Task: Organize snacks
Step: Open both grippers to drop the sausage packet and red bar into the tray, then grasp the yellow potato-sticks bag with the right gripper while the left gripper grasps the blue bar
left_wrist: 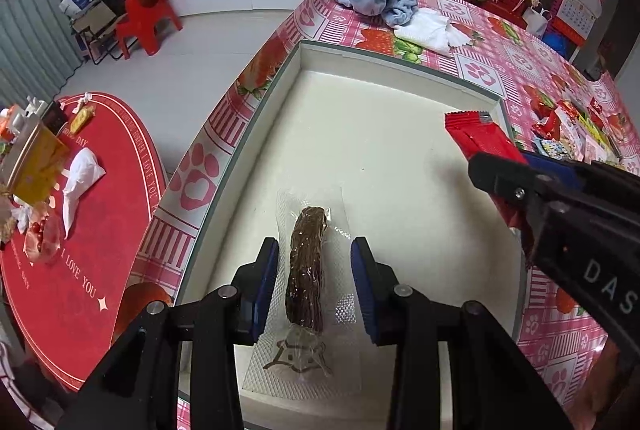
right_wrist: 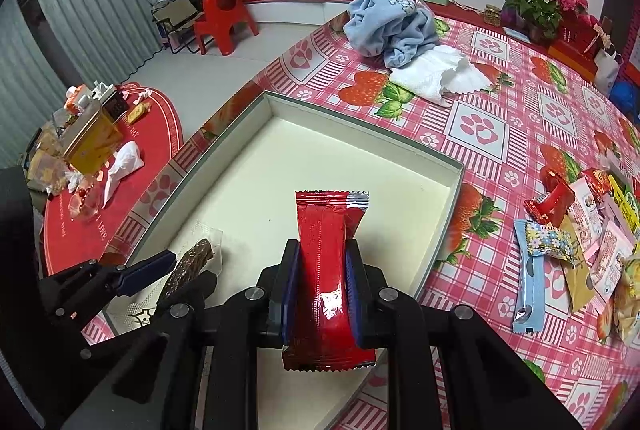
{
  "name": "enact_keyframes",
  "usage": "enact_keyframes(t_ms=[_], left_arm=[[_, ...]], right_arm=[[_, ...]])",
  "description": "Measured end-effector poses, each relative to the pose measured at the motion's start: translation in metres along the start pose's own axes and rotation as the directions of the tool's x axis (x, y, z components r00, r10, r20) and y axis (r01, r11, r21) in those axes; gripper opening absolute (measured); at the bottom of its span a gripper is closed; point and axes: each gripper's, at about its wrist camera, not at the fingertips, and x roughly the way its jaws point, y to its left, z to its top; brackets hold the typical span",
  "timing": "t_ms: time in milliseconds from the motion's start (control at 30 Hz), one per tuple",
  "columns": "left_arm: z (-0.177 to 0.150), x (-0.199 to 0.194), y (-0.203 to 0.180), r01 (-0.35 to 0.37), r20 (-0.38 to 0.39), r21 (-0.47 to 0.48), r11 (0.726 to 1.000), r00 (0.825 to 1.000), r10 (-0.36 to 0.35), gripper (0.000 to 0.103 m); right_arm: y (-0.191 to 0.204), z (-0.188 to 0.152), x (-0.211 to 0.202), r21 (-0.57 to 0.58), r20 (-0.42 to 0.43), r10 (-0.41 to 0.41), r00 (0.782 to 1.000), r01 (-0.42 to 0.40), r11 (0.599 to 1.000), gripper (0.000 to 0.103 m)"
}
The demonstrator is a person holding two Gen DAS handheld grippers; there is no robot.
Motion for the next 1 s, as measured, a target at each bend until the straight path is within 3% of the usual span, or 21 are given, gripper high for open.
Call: enact_keyframes(t_ms=[167, 200, 267, 300, 333, 533, 700, 1000], left_arm=[[-0.001, -0.003, 0.001, 0.011, 0.009, -0.003, 1.000, 1.000, -0.010, 0.047], [-0.002, -0.004, 0.000, 0.011, 0.015, 0.002, 1.000, 1.000, -0.011, 0.053], [-0.004, -0.007, -0.002, 0.010, 0.023, 0.012, 1.000, 1.000, -0.011, 0.068], [-0.005, -0.009, -0.004, 0.009, 0.030, 0.017, 1.000, 1.000, -0.010, 0.074], [-0.005, -0.012, -0.005, 0.007, 0.038, 0.021, 1.000, 0.999, -0.008, 0.075], [-0.011, -0.030, -0.016, 0.004, 0.071, 0.042, 0.999, 0.997, -0.007, 0.075], [-0.020, -0.052, -0.032, 0.034, 0.099, 0.048, 0.998, 0.994, -0.038, 0.075], [-0.034, -0.073, -0.120, 0.131, 0.085, 0.195, 0.972, 0.985, -0.150, 0.075]], right_arm=[[-0.002, 0.001, 0.000, 0.014, -0.017, 0.031, 0.999, -0.031, 0.999, 0.023], [-0.002, 0.000, -0.001, 0.016, -0.017, 0.031, 0.999, -0.031, 0.999, 0.025], [-0.005, -0.001, -0.003, 0.027, -0.020, 0.051, 0.998, -0.051, 0.998, 0.053], [-0.006, -0.002, -0.006, 0.034, -0.005, 0.061, 0.998, -0.061, 0.998, 0.078], [-0.007, -0.004, -0.012, 0.034, 0.021, 0.064, 0.998, -0.064, 0.997, 0.081], [-0.015, -0.015, -0.036, 0.042, 0.072, 0.058, 0.996, -0.061, 0.997, 0.081], [-0.036, -0.047, -0.060, 0.092, 0.112, 0.030, 0.993, -0.041, 0.995, 0.081], [-0.113, -0.107, -0.087, 0.182, 0.113, -0.112, 0.987, 0.090, 0.979, 0.081]])
